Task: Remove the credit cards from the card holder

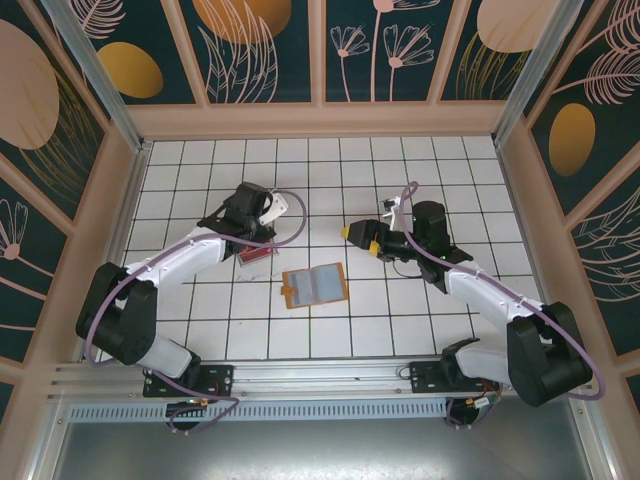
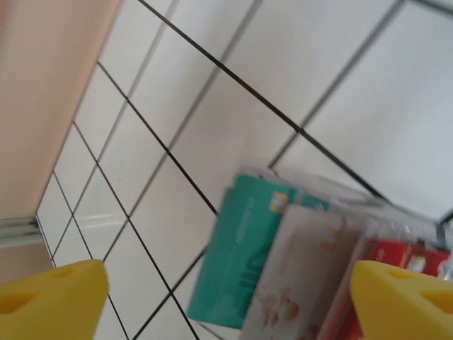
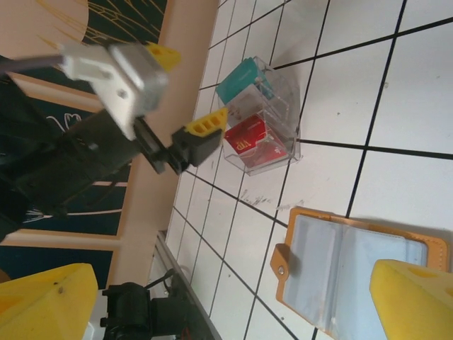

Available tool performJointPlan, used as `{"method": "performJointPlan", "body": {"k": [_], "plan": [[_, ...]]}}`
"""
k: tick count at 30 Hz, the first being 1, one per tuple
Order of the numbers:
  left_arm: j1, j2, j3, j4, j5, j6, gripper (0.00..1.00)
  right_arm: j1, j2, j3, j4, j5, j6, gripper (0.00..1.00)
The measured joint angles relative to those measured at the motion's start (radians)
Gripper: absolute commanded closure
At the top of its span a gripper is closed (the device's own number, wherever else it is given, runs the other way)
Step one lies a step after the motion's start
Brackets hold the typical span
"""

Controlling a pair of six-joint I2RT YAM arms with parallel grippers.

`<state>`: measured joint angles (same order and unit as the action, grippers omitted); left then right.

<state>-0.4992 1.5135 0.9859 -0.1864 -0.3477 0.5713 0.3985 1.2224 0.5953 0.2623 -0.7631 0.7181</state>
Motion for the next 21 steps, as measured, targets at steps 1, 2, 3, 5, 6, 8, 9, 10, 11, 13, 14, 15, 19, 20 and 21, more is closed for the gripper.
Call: {"method": "performJointPlan", "body": {"k": [1,2,3,5,6,8,9,10,11,13,14,15,19,20,21], "plan": [[0.000,-0.001,0.024,0.000,0.002,-0.028,0.08,0.001,0.001,0.000,-0.010,0.008,-0.008,0.02],[0.000,-0.002,0.048,-0.002,0.002,-0.059,0.08,0.003,0.004,0.000,-0.026,0.021,-0.018,0.04],[0.000,-0.002,0.069,-0.005,0.002,-0.085,0.08,0.006,0.006,0.000,-0.040,0.034,-0.030,0.04],[0.000,-0.002,0.120,-0.022,-0.003,-0.163,0.11,0.019,0.015,0.000,-0.074,0.067,-0.053,0.11],[0.000,-0.002,0.142,-0.037,-0.005,-0.203,0.13,0.029,0.021,0.001,-0.089,0.083,-0.066,0.15],[0.000,-0.002,0.197,-0.084,-0.009,-0.300,0.18,0.058,0.042,0.008,-0.126,0.123,-0.089,0.25],[0.000,-0.002,0.219,-0.107,-0.008,-0.348,0.21,0.072,0.055,0.012,-0.142,0.141,-0.101,0.28],[0.000,-0.003,0.241,-0.132,-0.002,-0.400,0.22,0.088,0.070,0.014,-0.155,0.160,-0.109,0.29],[0.000,-0.004,0.256,-0.153,0.006,-0.452,0.27,0.105,0.084,0.016,-0.167,0.180,-0.117,0.35],[0.000,-0.018,0.264,-0.190,0.038,-0.554,0.32,0.132,0.108,0.016,-0.187,0.216,-0.132,0.41],[0.000,-0.029,0.259,-0.210,0.062,-0.605,0.34,0.145,0.121,0.016,-0.196,0.234,-0.137,0.45],[0.000,-0.042,0.249,-0.217,0.085,-0.649,0.35,0.154,0.134,0.016,-0.201,0.248,-0.142,0.49],[0.000,-0.148,0.123,-0.216,0.208,-0.839,0.45,0.188,0.190,0.016,-0.217,0.296,-0.154,0.66],[0.000,-0.178,0.082,-0.211,0.242,-0.888,0.48,0.196,0.206,0.016,-0.219,0.307,-0.159,0.68],[0.000,-0.200,0.049,-0.203,0.267,-0.928,0.48,0.202,0.220,0.017,-0.222,0.317,-0.164,0.68]]}}
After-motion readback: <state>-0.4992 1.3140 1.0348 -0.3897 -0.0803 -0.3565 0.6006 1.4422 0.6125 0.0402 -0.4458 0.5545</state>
